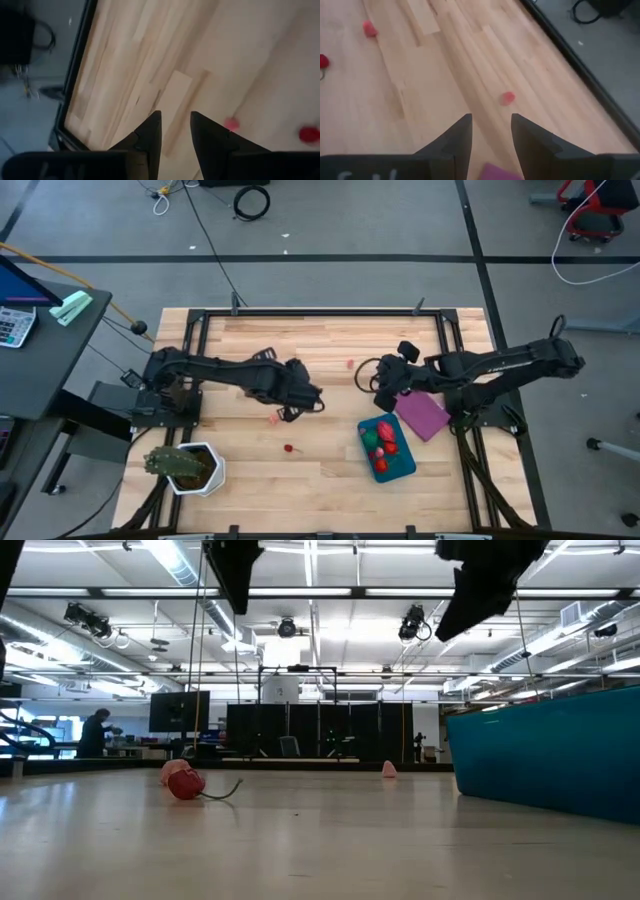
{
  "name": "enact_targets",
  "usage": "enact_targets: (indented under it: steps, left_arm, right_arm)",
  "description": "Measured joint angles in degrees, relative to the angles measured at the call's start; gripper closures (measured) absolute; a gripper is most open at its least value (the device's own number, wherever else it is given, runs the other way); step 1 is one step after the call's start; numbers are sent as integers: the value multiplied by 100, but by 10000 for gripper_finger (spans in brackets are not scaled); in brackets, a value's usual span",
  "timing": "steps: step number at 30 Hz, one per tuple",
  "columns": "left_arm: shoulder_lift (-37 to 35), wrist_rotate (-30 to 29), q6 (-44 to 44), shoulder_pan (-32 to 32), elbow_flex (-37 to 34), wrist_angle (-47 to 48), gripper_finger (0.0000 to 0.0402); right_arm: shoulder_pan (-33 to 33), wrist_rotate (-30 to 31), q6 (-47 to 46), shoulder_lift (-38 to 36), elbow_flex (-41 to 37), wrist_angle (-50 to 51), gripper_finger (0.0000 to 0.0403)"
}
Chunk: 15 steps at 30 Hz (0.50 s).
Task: Pick and placing Produce into tupperware
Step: Put the peach into the blue bin
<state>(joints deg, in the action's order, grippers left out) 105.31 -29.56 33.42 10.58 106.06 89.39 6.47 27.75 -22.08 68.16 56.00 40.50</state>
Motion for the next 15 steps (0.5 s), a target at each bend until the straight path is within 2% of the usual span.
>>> enact_targets:
  steps: [5, 8, 15]
  left_arm:
    - [-119, -337, -240, 227, 0, 48, 292]
    - [-381, -373, -283, 243, 3, 58, 292]
    - [-1452, -374, -255, 241, 2, 59, 292]
  right_arm:
    - [-320, -574, 83, 20, -482, -612, 258]
    - [-430, -629, 67, 20, -806, -937, 258]
    - [-493, -906, -81, 20, -1551, -1766, 258]
